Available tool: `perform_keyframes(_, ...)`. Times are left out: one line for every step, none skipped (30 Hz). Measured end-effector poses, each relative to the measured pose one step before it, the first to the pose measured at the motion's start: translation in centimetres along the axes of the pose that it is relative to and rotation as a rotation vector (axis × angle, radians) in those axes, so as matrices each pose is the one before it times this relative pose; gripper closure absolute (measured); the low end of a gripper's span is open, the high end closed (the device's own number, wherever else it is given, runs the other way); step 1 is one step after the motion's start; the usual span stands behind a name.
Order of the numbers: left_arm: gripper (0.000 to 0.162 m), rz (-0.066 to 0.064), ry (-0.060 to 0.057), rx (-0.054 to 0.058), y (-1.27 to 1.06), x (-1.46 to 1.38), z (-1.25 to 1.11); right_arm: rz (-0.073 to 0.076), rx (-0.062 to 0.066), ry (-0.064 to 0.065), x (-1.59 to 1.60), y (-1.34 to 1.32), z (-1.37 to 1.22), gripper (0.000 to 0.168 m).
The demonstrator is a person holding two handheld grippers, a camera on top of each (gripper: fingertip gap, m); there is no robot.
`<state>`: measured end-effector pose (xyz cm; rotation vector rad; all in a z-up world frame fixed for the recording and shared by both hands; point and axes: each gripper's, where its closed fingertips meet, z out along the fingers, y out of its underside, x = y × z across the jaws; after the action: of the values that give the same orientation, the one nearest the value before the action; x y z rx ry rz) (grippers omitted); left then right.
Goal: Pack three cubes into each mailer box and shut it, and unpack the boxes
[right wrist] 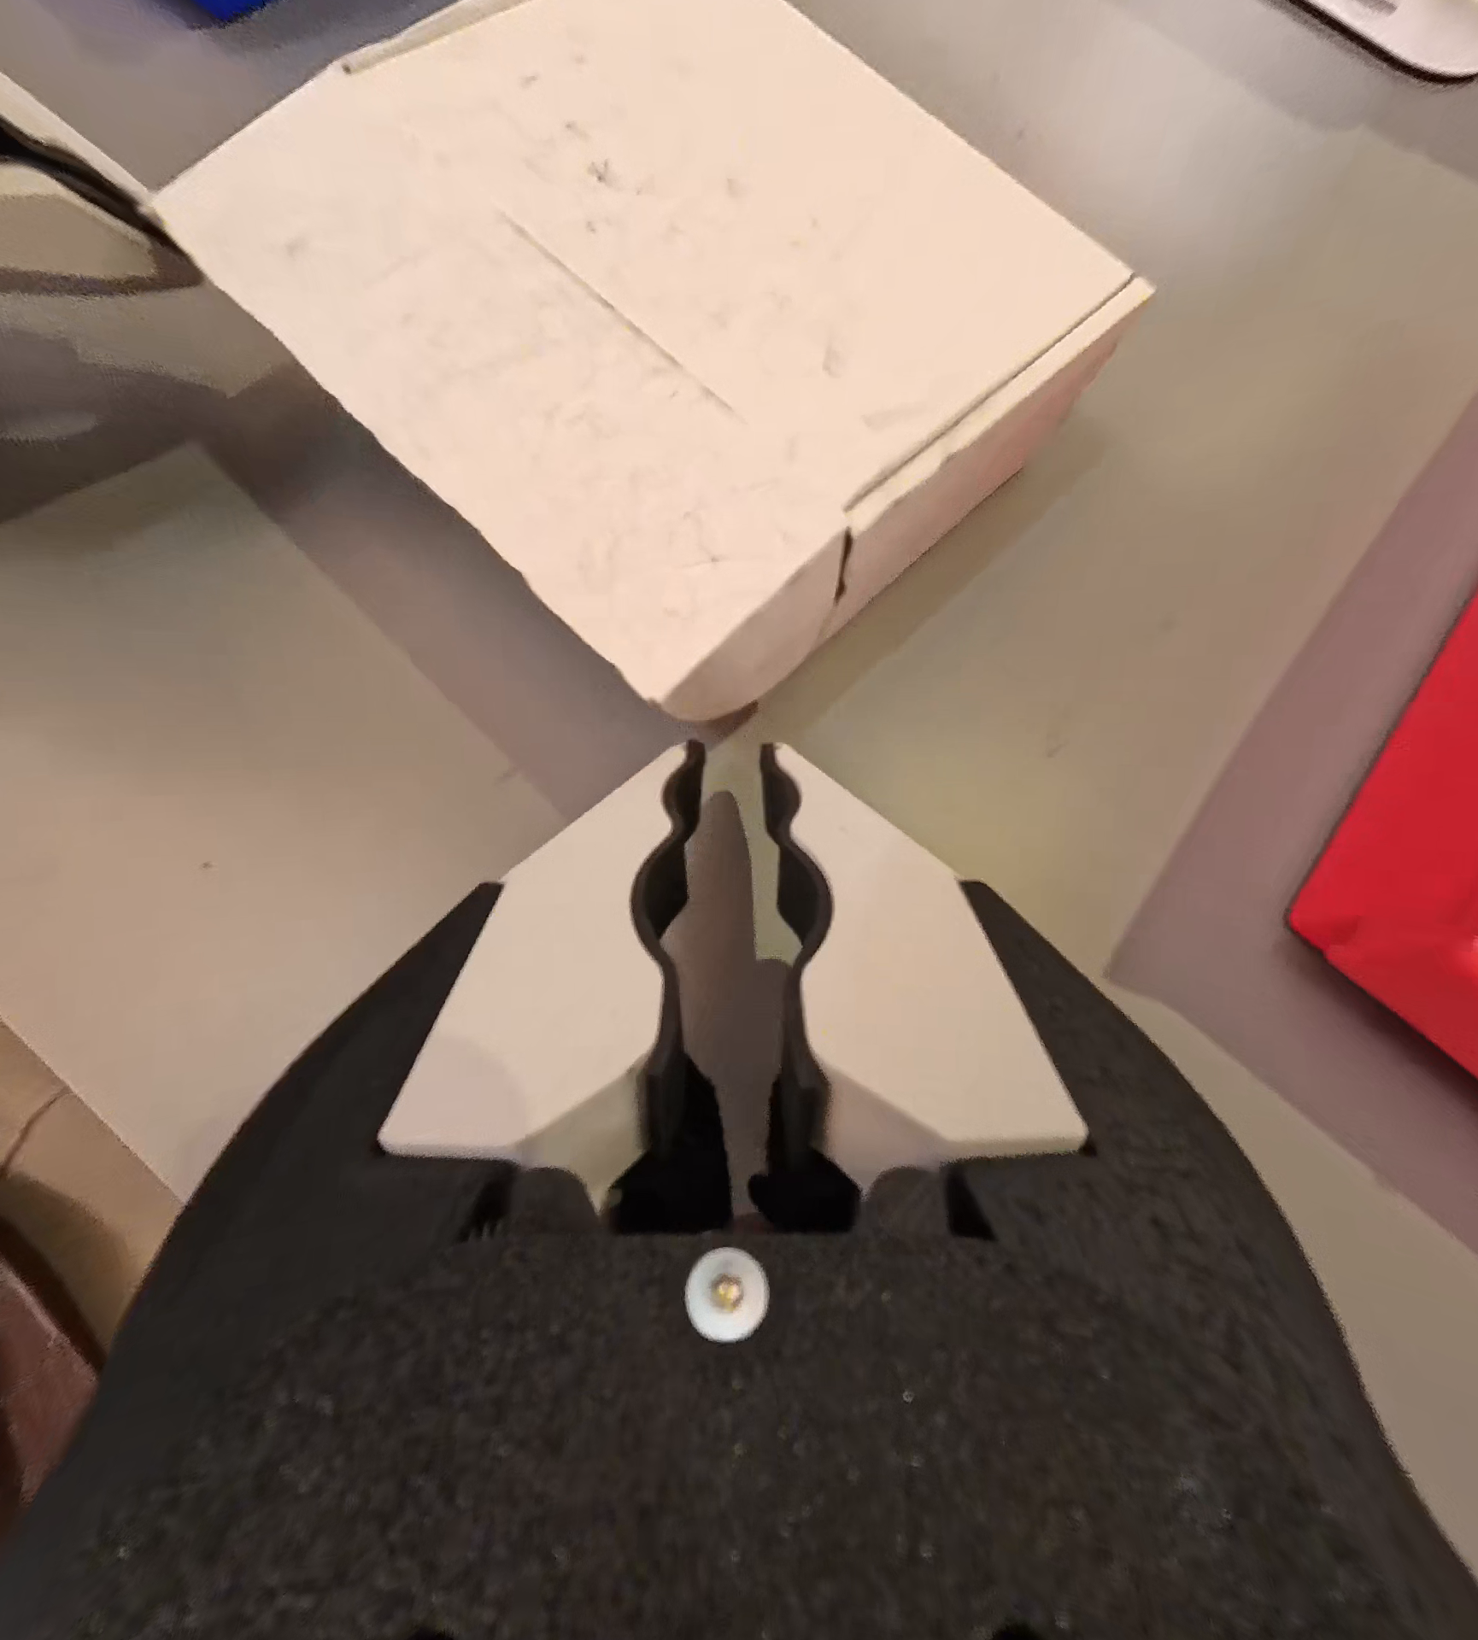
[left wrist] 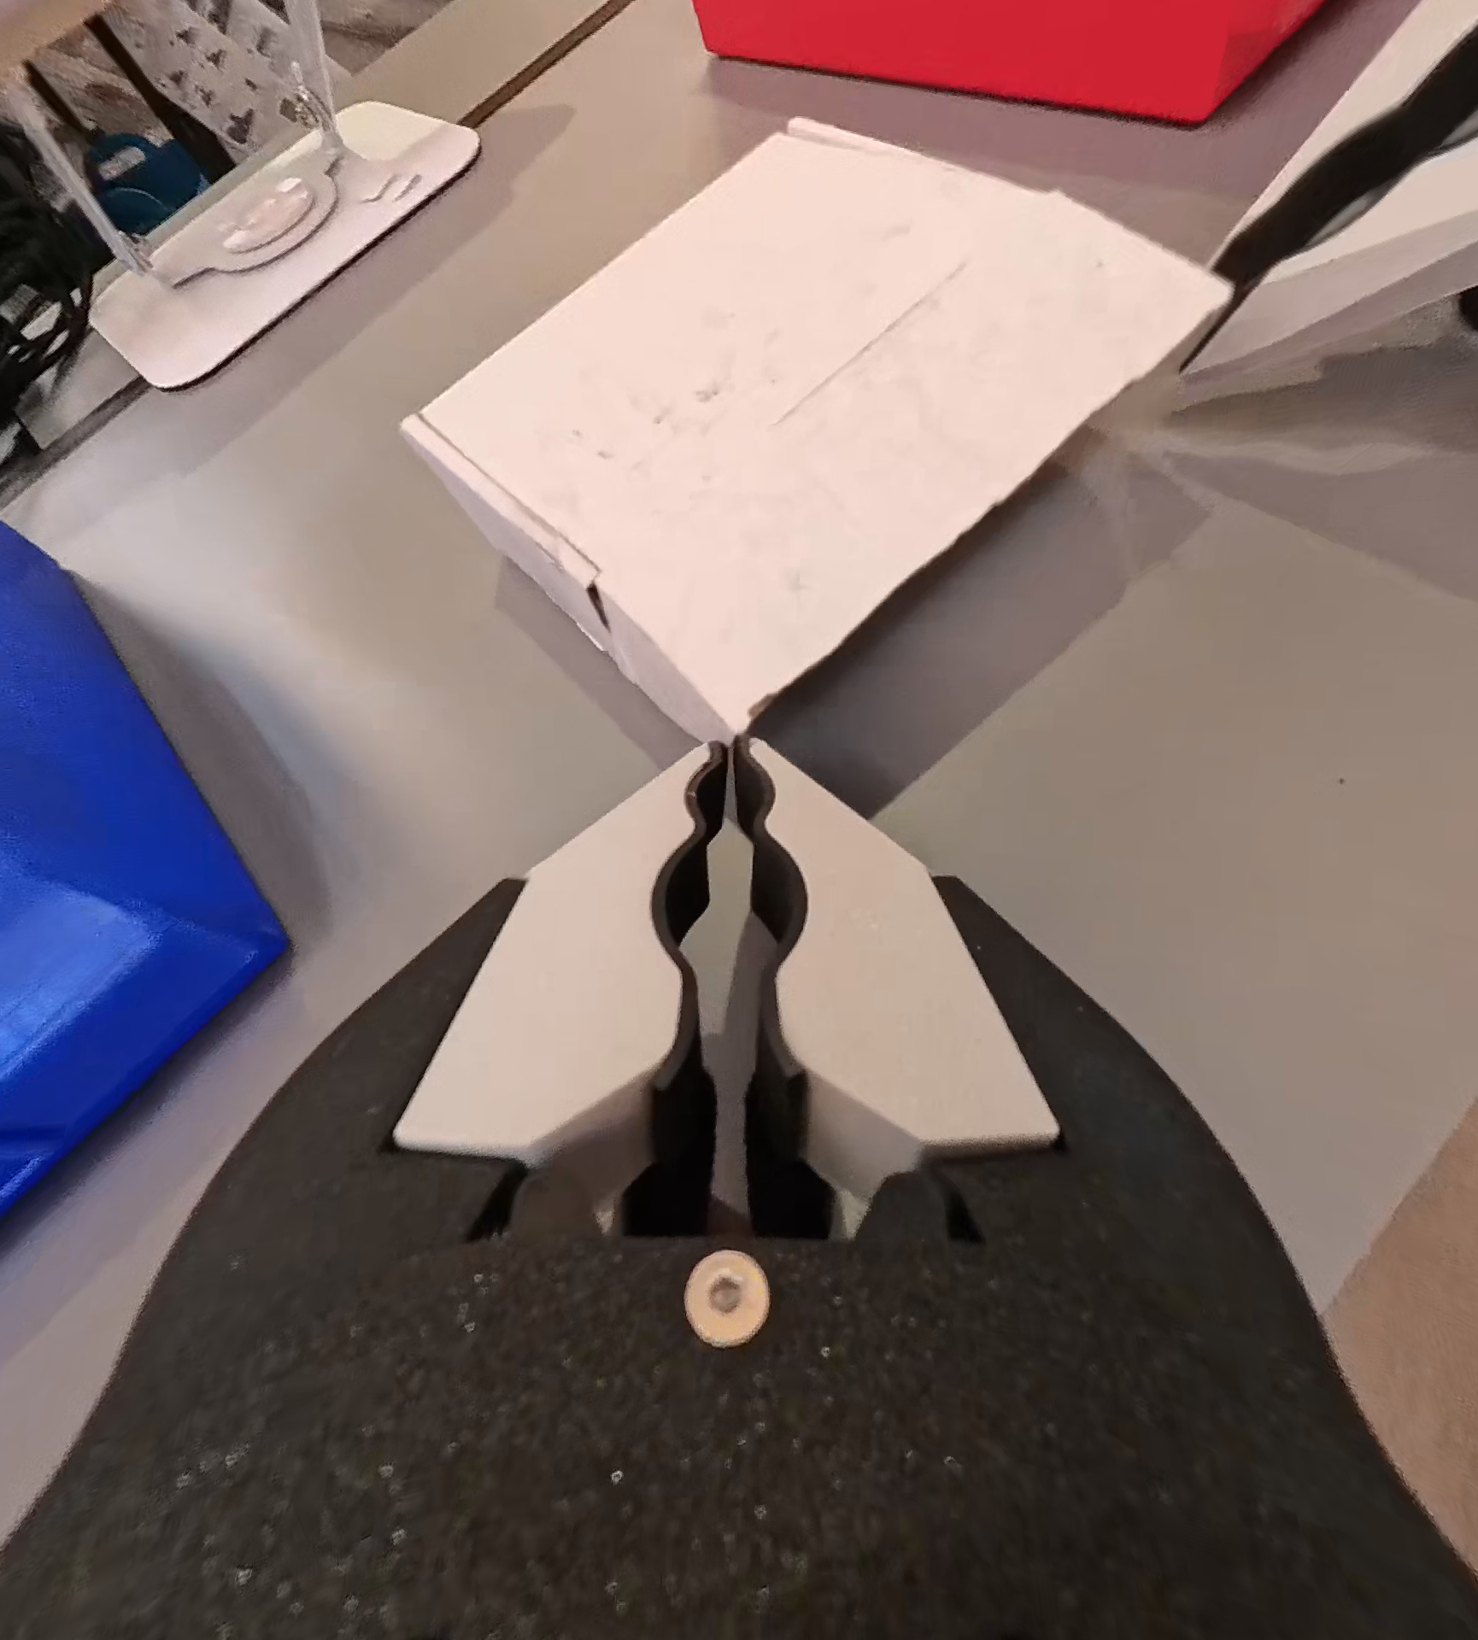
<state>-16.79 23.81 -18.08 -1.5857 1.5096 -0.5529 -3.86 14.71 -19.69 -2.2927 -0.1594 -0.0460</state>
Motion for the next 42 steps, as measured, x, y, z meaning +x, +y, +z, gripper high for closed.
perform_keyframes(0.162,0.0002,-0.0094,0.0009,0.043,-0.258,-0.378,-0.0094,-0.0007,0.0058,0.191,0.181,-0.236,0.154)
perform_keyframes(0.162,0.0022,-0.0078,0.0011,0.075,-0.242,-0.453,-0.0101,-0.0024,0.0112,0.286,0.249,-0.237,0.153)
perform_keyframes(0.162,0.0026,0.0009,0.0005,0.144,-0.116,-0.44,-0.0086,-0.0022,0.0073,0.226,0.279,-0.207,0.153)
perform_keyframes(0.161,0.0027,0.0045,-0.004,0.24,-0.039,-0.365,-0.0075,-0.0041,-0.0001,0.095,0.294,-0.133,0.152)
perform_keyframes(0.16,0.0069,0.0006,-0.0087,0.314,-0.061,-0.268,-0.006,-0.008,-0.0011,0.058,0.288,-0.079,0.149)
perform_keyframes(0.157,0.0151,-0.0061,-0.0087,0.277,-0.098,-0.155,-0.0023,-0.0134,-0.0095,-0.122,0.275,-0.029,0.143)
perform_keyframes(0.154,0.0213,-0.0098,-0.0051,0.177,-0.071,-0.027,0.0032,-0.0122,-0.0202,-0.334,0.167,0.009,0.137)
perform_keyframes(0.151,0.0204,-0.012,-0.0021,0.031,-0.033,0.121,0.0055,0.0047,-0.0127,-0.286,-0.128,0.055,0.135)
perform_keyframes(0.147,0.0137,-0.0119,0.0013,-0.107,0.004,0.271,0.0019,0.0174,-0.0069,-0.27,-0.386,0.098,0.135)
perform_keyframes(0.144,0.0092,-0.0081,0.0001,-0.197,0.078,0.399,-0.0015,0.0159,-0.0059,-0.273,-0.469,0.183,0.134)
perform_keyframes(0.141,0.005,-0.0112,-0.0034,-0.24,0.016,0.494,0.0003,0.013,0.0001,-0.197,-0.471,0.291,0.133)
perform_keyframes(0.138,0.0005,-0.0123,-0.0052,-0.292,-0.032,0.536,0.0002,0.0072,0.0086,-0.07,-0.418,0.306,0.132)
perform_keyframes(0.135,-0.0037,-0.0076,-0.0027,-0.367,0.037,0.514,-0.0028,0.011,0.011,-0.089,-0.45,0.162,0.132)
perform_keyframes(0.135,-0.0079,0.0053,0.0017,-0.424,0.247,0.445,-0.0067,0.0187,0.0053,-0.215,-0.466,0.018,0.132)
perform_keyframes(0.136,-0.0101,0.0155,0.0026,-0.413,0.434,0.344,-0.0139,0.0181,0.0095,-0.16,-0.373,0.007,0.132)
perform_keyframes(0.137,-0.0042,0.0102,-0.0016,-0.293,0.391,0.284,-0.0209,0.0069,0.0209,0.068,-0.121,0.105,0.132)
perform_keyframes(0.138,0.0062,-0.0044,-0.0024,-0.191,0.195,0.231,-0.0246,-0.0042,0.0296,0.242,0.102,0.219,0.135)
perform_keyframes(0.139,0.0136,-0.0147,-0.0033,-0.111,0.031,0.191,-0.0264,-0.0142,0.0387,0.451,0.274,0.281,0.137)
perform_keyframes(0.14,0.0157,-0.0178,-0.0061,-0.027,-0.032,0.208,-0.0209,-0.011,0.0405,0.538,0.246,0.273,0.139)
perform_keyframes(0.142,0.014,-0.0256,-0.0099,0.044,-0.193,0.183,-0.0132,-0.0059,0.028,0.429,0.188,0.27,0.142)
perform_keyframes(0.144,0.0128,-0.0275,-0.0126,0.073,-0.247,0.19,-0.0043,-0.0096,0.0261,0.479,0.232,0.314,0.144)
perform_keyframes(0.144,0.0098,-0.0148,-0.0065,-0.001,-0.074,0.158,0.0042,-0.0124,0.0173,0.402,0.247,0.339,0.146)
perform_keyframes(0.144,0.0026,-0.0074,-0.0062,0.039,0.027,0.161,0.0127,-0.0058,-0.0002,0.187,0.151,0.325,0.149)
perform_keyframes(0.141,-0.0043,-0.0025,-0.0133,0.138,0.095,0.167,0.0153,0.0013,-0.009,0.081,0.009,0.254,0.148)
perform_keyframes(0.135,-0.0055,0.0003,-0.0108,0.103,0.137,0.148,0.0176,0.005,-0.0113,0.053,-0.09,0.188,0.147)
perform_keyframes(0.132,-0.0057,-0.0024,-0.0011,-0.043,0.083,0.097,0.0181,0.0041,-0.0173,-0.042,-0.142,0.129,0.144)
perform_keyframes(0.132,-0.007,-0.007,0.0088,-0.172,-0.038,0.08,0.0245,0.0069,-0.0135,-0.017,-0.221,0.077,0.144)
perform_keyframes(0.132,-0.0075,-0.0127,0.0065,-0.165,-0.184,0.135,0.0247,0.0113,-0.0107,0.012,-0.276,0.067,0.144)
perform_keyframes(0.136,-0.0109,-0.0176,0.0026,-0.131,-0.308,0.203,0.0192,0.0083,-0.0024,0.095,-0.23,0.092,0.145)
perform_keyframes(0.145,-0.0159,-0.0186,0.0044,-0.164,-0.381,0.233,0.0124,0.0067,0.0017,0.119,-0.19,0.112,0.147)
perform_keyframes(0.147,-0.0167,-0.0085,0.0055,-0.214,-0.238,0.221,0.0076,0.0042,0.0105,0.226,-0.124,0.106,0.152)
perform_keyframes(0.149,-0.015,-0.004,0.0075,-0.293,-0.159,0.171,0.0028,0.0064,0.0086,0.195,-0.151,0.088,0.156)
perform_keyframes(0.151,-0.0118,-0.008,0.009,-0.337,-0.202,0.107,0.0058,0.0092,0.005,0.149,-0.188,0.062,0.158)
perform_keyframes(0.152,-0.0083,-0.0101,0.0107,-0.375,-0.216,0.009,0.007,0.0128,0.0017,0.124,-0.239,0.027,0.159)
perform_keyframes(0.154,-0.0044,-0.0029,0.0102,-0.384,-0.121,-0.07,0.0058,0.0154,0.0081,0.249,-0.305,-0.048,0.16)
perform_keyframes(0.155,-0.0026,0.0071,0.0048,-0.295,0.024,-0.101,0.0079,0.0167,0.0094,0.307,-0.351,-0.11,0.161)
perform_keyframes(0.157,-0.0038,0.0144,0.003,-0.201,0.156,-0.079,0.014,0.0137,0.012,0.407,-0.284,-0.099,0.162)
perform_keyframes(0.157,-0.0059,0.0114,0.0046,-0.138,0.174,-0.016,0.022,0.0048,0.0165,0.501,-0.104,0.024,0.164)
perform_keyframes(0.157,0.0015,0.0044,-0.0002,0.005,0.156,0.102,0.0224,-0.0081,0.0069,0.34,0.137,0.187,0.164)
perform_keyframes(0.158,0.013,0.0,-0.0088,0.171,0.159,0.205,0.015,-0.0153,0.0065,0.277,0.297,0.321,0.165)
perform_keyframes(0.157,0.0164,-0.0036,-0.0076,0.174,0.135,0.254,0.0031,-0.0226,0.0166,0.376,0.409,0.373,0.165)
perform_keyframes(0.157,0.0112,-0.0071,0.0008,0.055,0.059,0.236,0.0019,-0.0156,0.0129,0.271,0.106,0.285,0.165)
